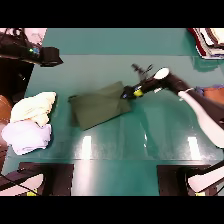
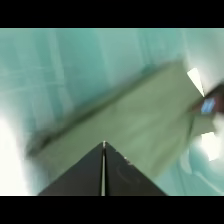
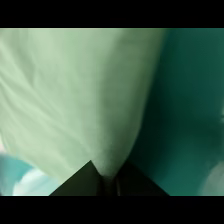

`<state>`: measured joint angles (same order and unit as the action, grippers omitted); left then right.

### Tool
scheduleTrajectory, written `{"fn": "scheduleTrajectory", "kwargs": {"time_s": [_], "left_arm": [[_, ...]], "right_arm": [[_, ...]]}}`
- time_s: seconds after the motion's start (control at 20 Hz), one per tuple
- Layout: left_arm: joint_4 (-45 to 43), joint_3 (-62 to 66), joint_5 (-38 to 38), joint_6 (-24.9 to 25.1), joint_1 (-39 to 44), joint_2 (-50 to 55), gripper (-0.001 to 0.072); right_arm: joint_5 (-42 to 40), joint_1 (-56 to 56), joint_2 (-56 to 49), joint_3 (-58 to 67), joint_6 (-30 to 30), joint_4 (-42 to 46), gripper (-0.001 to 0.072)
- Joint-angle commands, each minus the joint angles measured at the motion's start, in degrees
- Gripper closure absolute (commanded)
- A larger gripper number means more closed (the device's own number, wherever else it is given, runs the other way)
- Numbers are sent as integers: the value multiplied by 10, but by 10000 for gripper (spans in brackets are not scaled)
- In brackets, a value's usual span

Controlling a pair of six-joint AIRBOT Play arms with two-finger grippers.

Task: Fold the shirts.

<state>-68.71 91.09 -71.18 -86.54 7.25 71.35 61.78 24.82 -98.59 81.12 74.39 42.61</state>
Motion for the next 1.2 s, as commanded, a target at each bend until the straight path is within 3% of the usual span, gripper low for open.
{"fn": "scheduleTrajectory", "kwargs": {"time_s": [0.0, 0.25, 0.5, 0.75, 0.95, 1.15], "left_arm": [[1, -7, 5, -1, 43, 0, 684], [1, -7, 50, -5, 102, 0, 684], [1, -7, 104, -16, 160, 0, 684], [1, -7, 116, -17, 174, 0, 684], [1, -7, 116, -16, 174, 0, 684], [0, -7, 116, -15, 174, 0, 684]], "right_arm": [[15, -116, 74, 9, 32, 73, 694], [20, -370, 172, 9, 32, 99, 695], [28, -560, 182, 9, 10, 94, 696], [7, -615, 182, 14, 3, 94, 696], [18, -606, 186, 100, 1, 96, 696], [55, -625, 221, 152, 36, 123, 696]]}}
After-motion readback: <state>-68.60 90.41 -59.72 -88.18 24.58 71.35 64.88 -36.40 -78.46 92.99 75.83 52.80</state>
